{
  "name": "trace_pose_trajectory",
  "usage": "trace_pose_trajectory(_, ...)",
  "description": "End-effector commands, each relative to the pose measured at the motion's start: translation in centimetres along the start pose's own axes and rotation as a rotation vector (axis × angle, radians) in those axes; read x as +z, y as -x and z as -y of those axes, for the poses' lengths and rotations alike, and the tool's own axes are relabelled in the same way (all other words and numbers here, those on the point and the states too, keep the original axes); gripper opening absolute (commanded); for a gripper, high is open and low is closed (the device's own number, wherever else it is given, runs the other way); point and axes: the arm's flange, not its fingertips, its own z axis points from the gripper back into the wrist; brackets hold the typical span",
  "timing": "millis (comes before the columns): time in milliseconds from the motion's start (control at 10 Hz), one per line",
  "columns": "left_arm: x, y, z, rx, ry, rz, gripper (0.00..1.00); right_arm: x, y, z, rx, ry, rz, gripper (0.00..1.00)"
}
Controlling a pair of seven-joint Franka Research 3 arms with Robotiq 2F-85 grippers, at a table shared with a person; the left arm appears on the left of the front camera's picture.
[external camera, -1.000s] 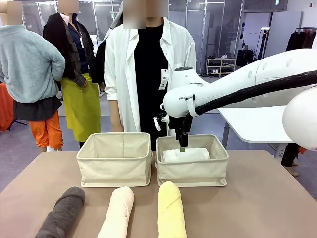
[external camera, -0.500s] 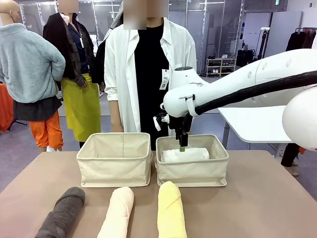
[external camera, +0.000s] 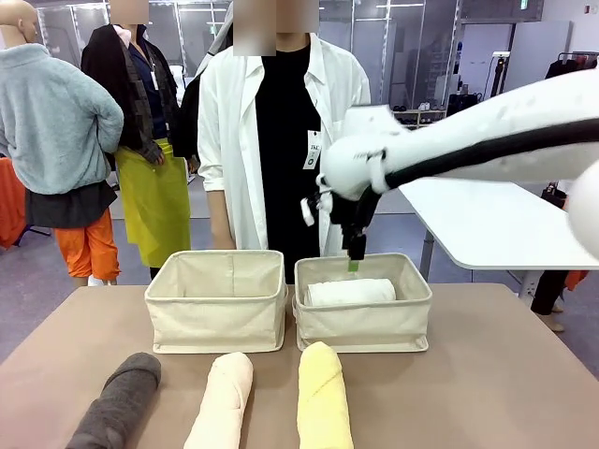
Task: Divide the towels into two baskets.
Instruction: Pick up one hotel-folded towel from the bottom of the table and place it in the Fabric basket indicated by the person.
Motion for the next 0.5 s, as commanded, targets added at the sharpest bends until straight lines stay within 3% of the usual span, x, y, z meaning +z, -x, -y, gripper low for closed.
trace_pose_trajectory(0, 0.2, 0.2, 0.1, 0.001, -0.003, -0.003, 1.0, 3.5, 4.7, -4.2, -0.119, -0.06, 0.104, 0.94)
trace_pose_trajectory(100, 0.2, 0.2, 0.1, 0.001, -0.003, -0.003, 1.0, 4.4, 7.2, -5.6, -0.192, -0.076, 0.154, 0.94)
trace_pose_trajectory(400, 0.2, 0.2, 0.1, 0.001, -0.003, -0.003, 1.0, 4.5, 16.1, -10.9, -0.471, -0.224, 0.458, 0.94)
